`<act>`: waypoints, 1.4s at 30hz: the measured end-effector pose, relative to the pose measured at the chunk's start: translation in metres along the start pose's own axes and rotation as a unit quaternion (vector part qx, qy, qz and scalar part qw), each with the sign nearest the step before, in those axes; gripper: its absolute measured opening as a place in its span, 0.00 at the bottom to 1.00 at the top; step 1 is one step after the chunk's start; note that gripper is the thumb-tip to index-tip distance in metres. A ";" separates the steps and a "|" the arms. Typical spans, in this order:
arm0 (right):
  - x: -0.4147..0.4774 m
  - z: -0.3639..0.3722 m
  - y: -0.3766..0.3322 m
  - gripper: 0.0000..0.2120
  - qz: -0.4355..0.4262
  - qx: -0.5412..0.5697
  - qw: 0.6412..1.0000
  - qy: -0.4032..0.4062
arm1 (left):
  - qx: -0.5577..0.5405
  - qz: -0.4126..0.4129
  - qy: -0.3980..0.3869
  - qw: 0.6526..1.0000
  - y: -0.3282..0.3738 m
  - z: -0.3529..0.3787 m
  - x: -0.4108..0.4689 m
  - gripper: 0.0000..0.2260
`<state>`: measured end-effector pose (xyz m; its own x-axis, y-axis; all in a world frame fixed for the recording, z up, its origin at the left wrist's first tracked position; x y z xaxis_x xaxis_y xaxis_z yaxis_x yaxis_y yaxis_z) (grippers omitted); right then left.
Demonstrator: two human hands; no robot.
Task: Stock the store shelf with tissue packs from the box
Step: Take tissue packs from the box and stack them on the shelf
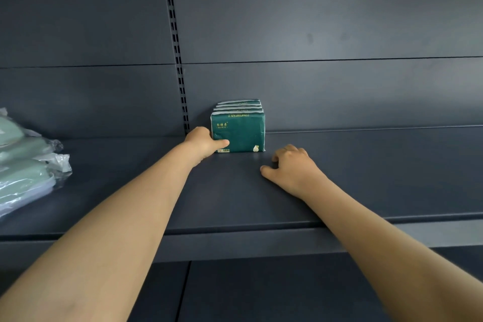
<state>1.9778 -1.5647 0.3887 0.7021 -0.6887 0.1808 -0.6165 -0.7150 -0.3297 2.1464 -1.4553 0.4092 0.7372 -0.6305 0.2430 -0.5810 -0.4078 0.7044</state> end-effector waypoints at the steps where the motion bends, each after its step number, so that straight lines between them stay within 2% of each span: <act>1: 0.000 -0.001 0.000 0.20 0.002 0.001 1.000 -0.002 | 0.012 0.002 -0.009 1.000 0.003 -0.002 -0.004 0.16; 4: -0.003 -0.004 -0.001 0.20 0.007 -0.001 1.000 -0.008 | 0.075 0.019 -0.017 0.997 0.013 -0.008 -0.022 0.12; 7: -0.009 -0.009 -0.002 0.20 0.015 -0.016 0.999 -0.025 | 0.141 0.047 -0.030 0.988 0.019 -0.010 -0.045 0.16; 10: -0.026 -0.020 -0.004 0.20 0.024 -0.065 0.997 -0.046 | 0.224 0.108 -0.055 0.967 0.028 -0.015 -0.074 0.08; 12: -0.044 -0.032 -0.004 0.20 0.022 -0.093 0.994 -0.047 | 0.276 0.149 -0.065 0.947 0.037 -0.020 -0.095 0.12; 14: -0.066 -0.050 -0.001 0.22 0.007 -0.117 0.993 -0.026 | 0.298 0.188 -0.061 0.934 0.051 -0.027 -0.119 0.14; 18: -0.114 -0.089 0.019 0.25 -0.002 -0.131 0.991 0.001 | 0.290 0.221 -0.067 0.929 0.087 -0.036 -0.166 0.15; 20: -0.135 -0.106 0.037 0.25 0.005 -0.133 0.991 -0.003 | 0.291 0.234 -0.069 0.925 0.109 -0.034 -0.194 0.12; 25: -0.184 -0.141 0.103 0.25 0.012 -0.132 0.991 -0.027 | 0.287 0.239 -0.069 0.925 0.154 -0.012 -0.261 0.10; 31: -0.236 -0.180 0.185 0.24 -0.056 -0.154 0.986 -0.020 | 0.296 0.180 -0.059 0.936 0.205 0.045 -0.330 0.09; 34: -0.268 -0.195 0.221 0.25 -0.076 -0.157 0.984 -0.023 | 0.315 0.159 -0.077 0.933 0.235 0.074 -0.361 0.10; 36: -0.286 -0.200 0.245 0.25 -0.084 -0.148 0.985 -0.029 | 0.320 0.154 -0.077 0.931 0.254 0.090 -0.380 0.15; 42: -0.337 -0.196 0.312 0.26 -0.098 -0.156 0.982 -0.047 | 0.319 0.169 -0.082 0.929 0.287 0.139 -0.437 0.18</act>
<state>1.4794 -1.5793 0.4061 0.8384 -0.5314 0.1214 -0.5360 -0.8442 0.0061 1.6094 -1.3882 0.4122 0.4441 -0.8644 0.2357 -0.8941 -0.4445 0.0546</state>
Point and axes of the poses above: each hand's wrist, its own x-axis towards the middle knuckle, its own z-axis out of the palm, y = z × x, the point moved 2 cm from there along x, towards the middle knuckle, and after that the axes turned 12 degrees about z, right-handed, at the moved point
